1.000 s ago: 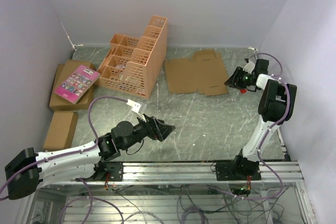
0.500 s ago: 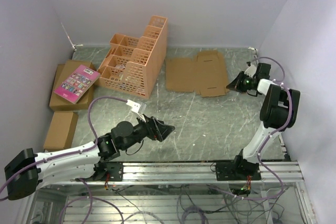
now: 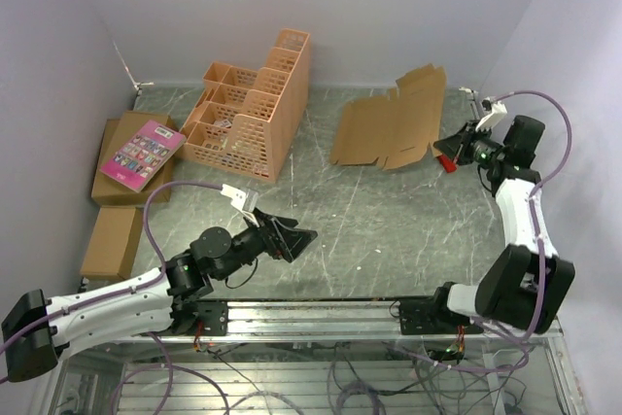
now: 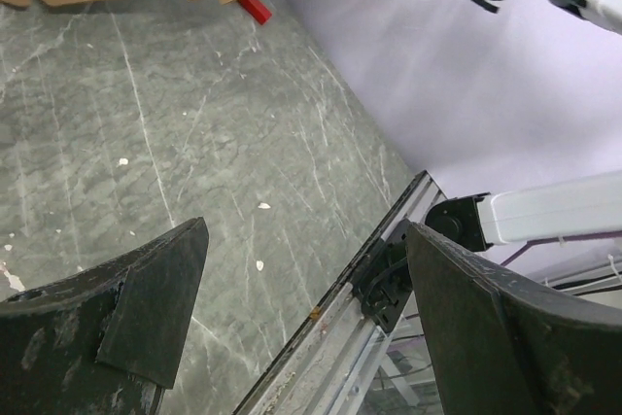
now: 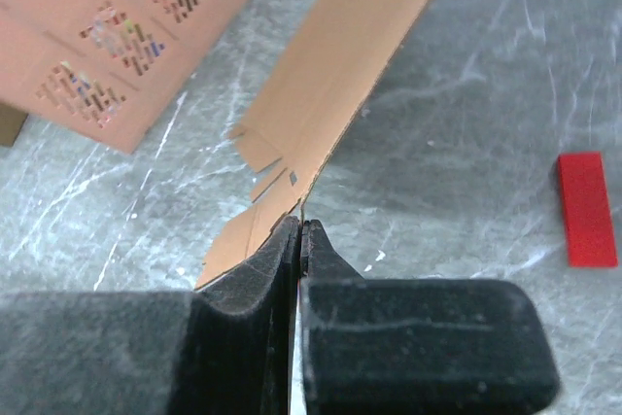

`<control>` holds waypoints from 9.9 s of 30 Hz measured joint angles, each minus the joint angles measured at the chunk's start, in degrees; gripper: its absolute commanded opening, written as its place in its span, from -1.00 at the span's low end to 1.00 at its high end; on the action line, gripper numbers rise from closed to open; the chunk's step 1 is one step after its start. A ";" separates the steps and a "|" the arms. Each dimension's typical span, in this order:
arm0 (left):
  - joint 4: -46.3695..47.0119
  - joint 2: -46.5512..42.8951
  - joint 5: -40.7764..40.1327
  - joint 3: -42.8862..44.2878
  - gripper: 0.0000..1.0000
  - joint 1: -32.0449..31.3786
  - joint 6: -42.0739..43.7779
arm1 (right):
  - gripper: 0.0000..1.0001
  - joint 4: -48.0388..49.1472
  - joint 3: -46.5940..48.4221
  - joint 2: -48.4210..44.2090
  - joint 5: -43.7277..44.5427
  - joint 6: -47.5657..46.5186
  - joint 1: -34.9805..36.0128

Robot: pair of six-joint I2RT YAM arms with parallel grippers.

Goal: Fold the paper box

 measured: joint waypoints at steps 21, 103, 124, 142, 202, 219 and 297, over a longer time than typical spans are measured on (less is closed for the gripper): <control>13.51 0.31 6.25 -7.43 0.87 8.74 -1.77 | -1.00 -18.82 12.13 -18.12 -14.08 -12.09 0.00; 11.61 46.97 17.09 18.45 -0.11 14.67 0.35 | 0.52 -17.70 -18.47 -23.02 4.92 7.34 7.19; 8.00 33.27 15.17 6.29 0.03 18.49 4.59 | -0.03 -9.22 -9.07 23.06 -4.00 3.67 4.48; 1.49 7.13 13.14 -1.95 0.18 18.49 -0.04 | -1.00 -4.00 -5.73 32.09 -8.94 6.95 6.40; 22.91 -9.84 30.36 -15.65 0.87 35.23 1.64 | -1.00 -42.42 21.62 -14.99 -16.04 -33.09 3.32; 53.22 20.61 30.42 -16.63 0.87 35.34 6.34 | -1.00 -46.71 27.26 -13.57 -20.72 -35.98 5.66; -26.91 16.55 42.36 35.45 -0.86 36.83 46.29 | 0.84 -41.07 9.97 -22.58 -10.47 -47.43 5.90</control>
